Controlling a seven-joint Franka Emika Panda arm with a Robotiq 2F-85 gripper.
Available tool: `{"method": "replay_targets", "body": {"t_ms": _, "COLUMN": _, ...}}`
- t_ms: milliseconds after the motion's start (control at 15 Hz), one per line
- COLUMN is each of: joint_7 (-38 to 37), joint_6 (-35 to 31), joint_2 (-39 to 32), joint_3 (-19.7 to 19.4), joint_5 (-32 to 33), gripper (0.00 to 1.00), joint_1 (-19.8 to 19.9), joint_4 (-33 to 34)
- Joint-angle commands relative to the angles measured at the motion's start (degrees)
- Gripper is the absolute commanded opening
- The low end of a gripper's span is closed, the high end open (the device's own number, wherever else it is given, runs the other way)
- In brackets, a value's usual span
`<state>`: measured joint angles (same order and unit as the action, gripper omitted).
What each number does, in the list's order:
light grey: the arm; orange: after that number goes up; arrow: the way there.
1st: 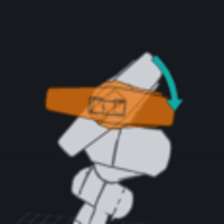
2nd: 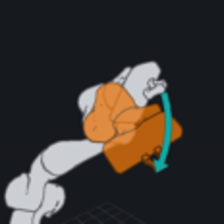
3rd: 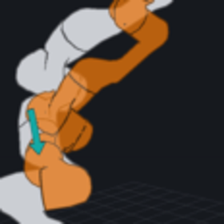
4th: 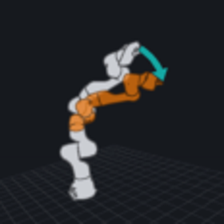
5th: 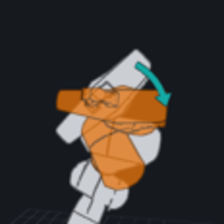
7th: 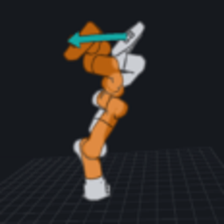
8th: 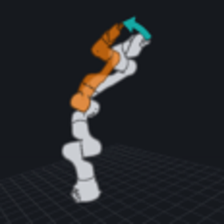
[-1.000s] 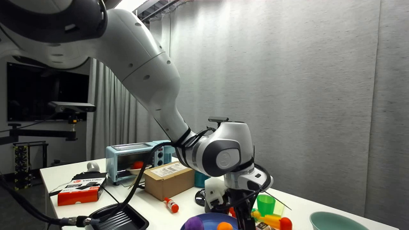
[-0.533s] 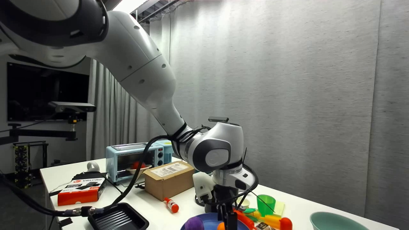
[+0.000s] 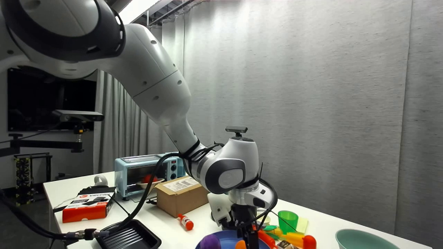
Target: Remove the plush toys from the blue plate
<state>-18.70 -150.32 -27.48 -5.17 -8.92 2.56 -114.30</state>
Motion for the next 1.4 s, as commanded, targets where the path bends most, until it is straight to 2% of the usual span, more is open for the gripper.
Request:
{"method": "replay_targets", "body": {"t_ms": 0, "joint_7": -2.2, "joint_6": -3.8, "joint_2": -2.4, "joint_3": -1.3, "joint_5": 1.9, "gripper": 1.0, "joint_1": -2.6, "joint_4": 1.0}}
{"method": "replay_targets", "body": {"t_ms": 133, "joint_7": -2.1, "joint_6": -3.6, "joint_2": -3.6, "joint_3": -0.9, "joint_5": 1.5, "gripper": 1.0, "joint_1": -3.1, "joint_4": 1.5}}
{"method": "replay_targets", "body": {"t_ms": 200, "joint_7": -2.4, "joint_6": -3.9, "joint_2": -4.4, "joint_3": -1.1, "joint_5": 1.7, "gripper": 0.75, "joint_1": -3.6, "joint_4": 1.7}}
{"method": "replay_targets", "body": {"t_ms": 267, "joint_7": -2.8, "joint_6": -4.2, "joint_2": -4.9, "joint_3": -1.5, "joint_5": 2.1, "gripper": 0.74, "joint_1": -4.1, "joint_4": 1.9}}
{"method": "replay_targets", "body": {"t_ms": 467, "joint_7": -3.4, "joint_6": -6.6, "joint_2": -5.6, "joint_3": -2.4, "joint_5": 2.7, "gripper": 0.49, "joint_1": -5.3, "joint_4": 2.4}}
{"method": "replay_targets", "body": {"t_ms": 867, "joint_7": -3.6, "joint_6": -11.7, "joint_2": -5.3, "joint_3": -5.8, "joint_5": 5.0, "gripper": 0.07, "joint_1": -6.7, "joint_4": 2.9}}
{"method": "replay_targets", "body": {"t_ms": 933, "joint_7": -3.3, "joint_6": -11.4, "joint_2": -5.0, "joint_3": -6.2, "joint_5": 5.3, "gripper": 0.02, "joint_1": -6.6, "joint_4": 2.8}}
{"method": "replay_targets", "body": {"t_ms": 1133, "joint_7": -2.4, "joint_6": -9.1, "joint_2": -2.9, "joint_3": -7.3, "joint_5": 5.7, "gripper": 0.03, "joint_1": -5.4, "joint_4": 1.7}}
{"method": "replay_targets", "body": {"t_ms": 1333, "joint_7": -5.5, "joint_6": -8.5, "joint_2": -1.2, "joint_3": -12.2, "joint_5": 6.6, "gripper": 0.04, "joint_1": -5.7, "joint_4": 0.7}}
